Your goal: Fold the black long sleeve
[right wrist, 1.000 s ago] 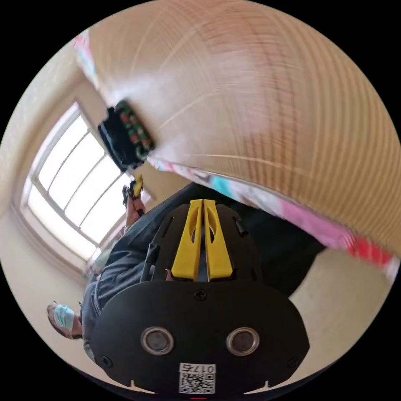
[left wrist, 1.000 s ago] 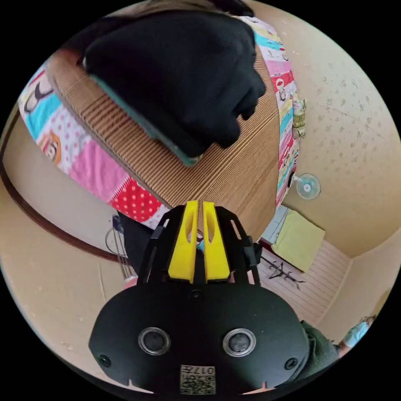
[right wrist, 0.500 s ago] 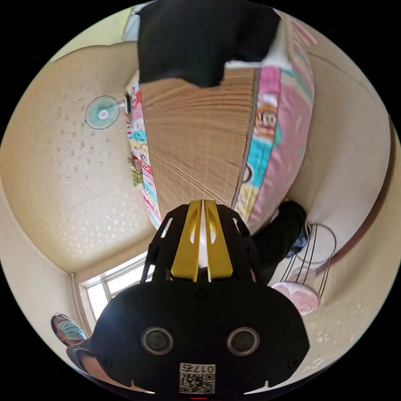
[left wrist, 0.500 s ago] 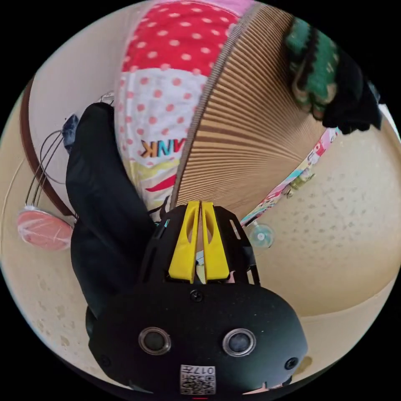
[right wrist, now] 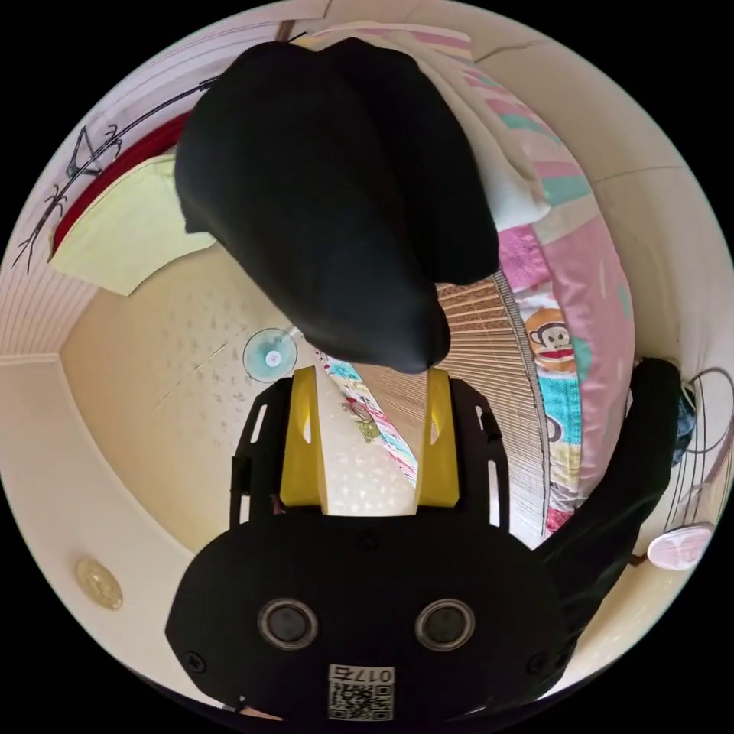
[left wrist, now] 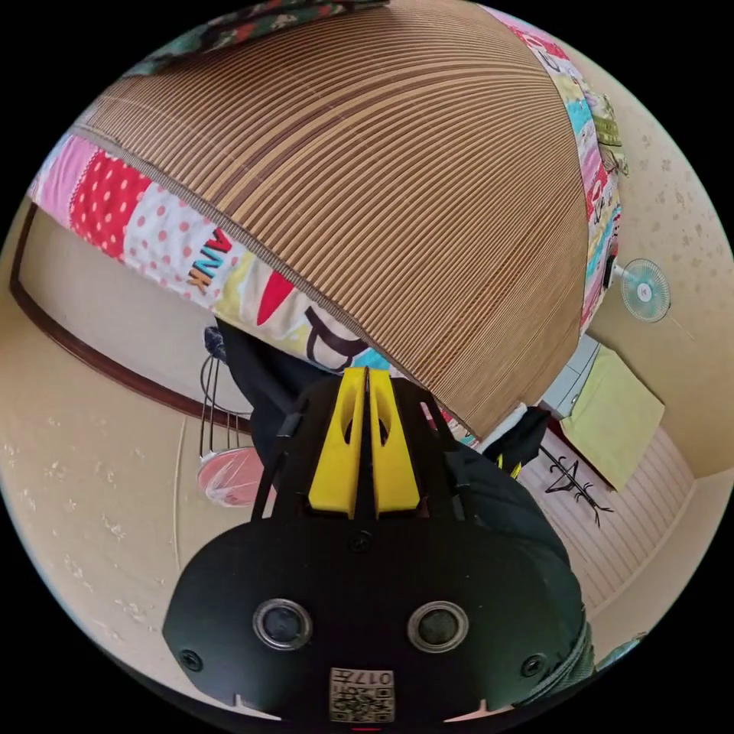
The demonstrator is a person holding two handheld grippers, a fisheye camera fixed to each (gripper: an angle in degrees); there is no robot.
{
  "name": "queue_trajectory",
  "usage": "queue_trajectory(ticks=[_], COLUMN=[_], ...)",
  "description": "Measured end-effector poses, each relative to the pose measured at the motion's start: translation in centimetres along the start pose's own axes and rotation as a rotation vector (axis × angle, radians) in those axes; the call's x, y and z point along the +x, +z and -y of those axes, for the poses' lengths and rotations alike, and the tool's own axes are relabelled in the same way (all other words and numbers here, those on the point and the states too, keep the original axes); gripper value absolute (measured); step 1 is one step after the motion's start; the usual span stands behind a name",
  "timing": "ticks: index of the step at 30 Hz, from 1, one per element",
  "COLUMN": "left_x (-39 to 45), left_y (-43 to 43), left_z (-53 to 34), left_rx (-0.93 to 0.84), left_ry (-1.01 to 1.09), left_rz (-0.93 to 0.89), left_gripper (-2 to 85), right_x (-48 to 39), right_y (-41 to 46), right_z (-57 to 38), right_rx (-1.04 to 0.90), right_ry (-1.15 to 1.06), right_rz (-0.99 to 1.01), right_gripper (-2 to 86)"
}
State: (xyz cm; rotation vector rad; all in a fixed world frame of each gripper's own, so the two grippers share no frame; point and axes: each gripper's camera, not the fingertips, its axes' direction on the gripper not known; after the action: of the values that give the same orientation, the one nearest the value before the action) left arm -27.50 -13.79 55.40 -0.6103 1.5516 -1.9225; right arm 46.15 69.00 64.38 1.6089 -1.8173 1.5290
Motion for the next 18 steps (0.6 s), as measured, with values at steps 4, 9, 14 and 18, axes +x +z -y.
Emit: queue_trajectory(ticks=[4,9,14,18], left_x=[-4.6,-10.7,-14.8,-15.4], left_y=[0.7,2.1,5.9,8.4], left_z=[-2.0,-5.1,-7.6,-7.5], left_rx=[0.069,0.240,0.402,0.456], left_ry=[-0.142,-0.418,-0.679,-0.784], left_rz=[-0.109,-0.387,-0.699,-0.822], left_gripper=[-1.0,-1.0,-0.9,-1.0], right_x=[-0.5,-12.6,-24.1,-30.5], right_y=[-0.6,2.3,1.9,4.4], right_z=[-1.6,-9.2,-18.1,-27.3], right_rx=[-0.003,-0.089,-0.043,-0.643], right_ry=[-0.055,-0.719,-1.138,-1.500], right_rz=[-0.122,-0.766,-0.757,-0.330], right_gripper=[9.2,1.2,0.3,0.3])
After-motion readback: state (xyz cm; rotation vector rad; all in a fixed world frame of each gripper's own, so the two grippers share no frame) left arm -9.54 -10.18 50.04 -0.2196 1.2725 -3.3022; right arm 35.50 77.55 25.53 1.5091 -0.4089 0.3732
